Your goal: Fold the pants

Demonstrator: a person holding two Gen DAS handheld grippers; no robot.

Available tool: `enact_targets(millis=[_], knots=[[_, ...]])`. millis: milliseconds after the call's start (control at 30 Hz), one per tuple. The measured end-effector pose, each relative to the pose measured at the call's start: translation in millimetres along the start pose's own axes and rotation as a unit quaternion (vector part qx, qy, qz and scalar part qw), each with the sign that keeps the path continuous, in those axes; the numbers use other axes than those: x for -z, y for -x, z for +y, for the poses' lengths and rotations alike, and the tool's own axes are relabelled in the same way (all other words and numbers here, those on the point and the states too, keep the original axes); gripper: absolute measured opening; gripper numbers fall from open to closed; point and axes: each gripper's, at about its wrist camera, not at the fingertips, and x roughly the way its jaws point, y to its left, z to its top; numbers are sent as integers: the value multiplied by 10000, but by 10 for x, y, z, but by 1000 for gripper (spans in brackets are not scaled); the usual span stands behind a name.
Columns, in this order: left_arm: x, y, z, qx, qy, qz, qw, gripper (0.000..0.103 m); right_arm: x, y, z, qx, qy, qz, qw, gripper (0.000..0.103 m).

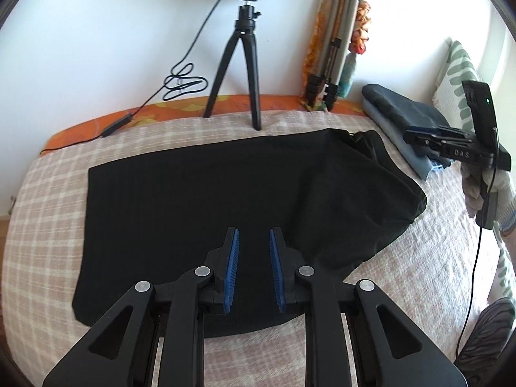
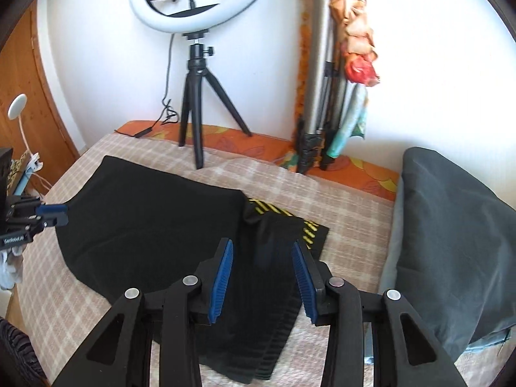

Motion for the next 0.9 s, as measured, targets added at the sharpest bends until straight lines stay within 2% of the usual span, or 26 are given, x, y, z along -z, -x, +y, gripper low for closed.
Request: enact_targets(millis=[33, 100, 167, 267, 333, 367, 400, 433, 533, 567, 633, 733, 800, 833, 900], knots=[[-5, -57, -68, 21, -89, 17, 10000, 18, -14, -52, -97, 19, -76, 34, 10000, 51], [-12, -218, -142, 106, -165, 171, 9997, 18, -32, -179, -238, -8, -208, 99, 9997, 52], [2, -371, -192, 111, -200, 326, 9992, 18, -52, -309, -336, -231, -369, 158, 9989, 52], [46, -536, -233, 74, -255, 478, 9985, 18, -80, -526, -372, -444, -519, 235, 9974, 52], [72, -593, -225, 65, -235, 530, 9983, 18, -94, -649, -317, -413, -456, 308, 9976, 51], [81, -605, -209, 91, -195, 539, 9983, 18, -96, -705, -283, -392, -410, 358, 9978, 50], [88, -619, -196, 108, -159, 556, 9983, 18, -97, -747, -261, -345, -372, 405, 9979, 39], [93, -628, -185, 115, -134, 569, 9982, 18, -95, -788, -250, -264, -365, 480, 9978, 23], [105, -623, -188, 92, -186, 565, 9982, 18, -99, -785, -268, -241, -464, 452, 9976, 20], [106, -628, -191, 88, -205, 568, 9981, 18, -107, -752, -273, -197, -460, 401, 9979, 15], [108, -631, -197, 79, -250, 572, 9980, 18, -142, -693, -337, 55, -486, 336, 9982, 14], [119, -626, -213, 62, -298, 569, 9979, 18, -172, -713, -427, 121, -523, 392, 9978, 15], [104, -632, -225, 25, -310, 592, 9978, 18, -179, -751, -392, 484, -321, 565, 9967, 28], [97, -614, -216, -3, -302, 602, 9977, 18, -175, -750, -371, 666, -260, 615, 9955, 39], [76, -527, -158, 15, -179, 519, 9985, 18, -156, -648, -346, 825, -323, 560, 9945, 44]])
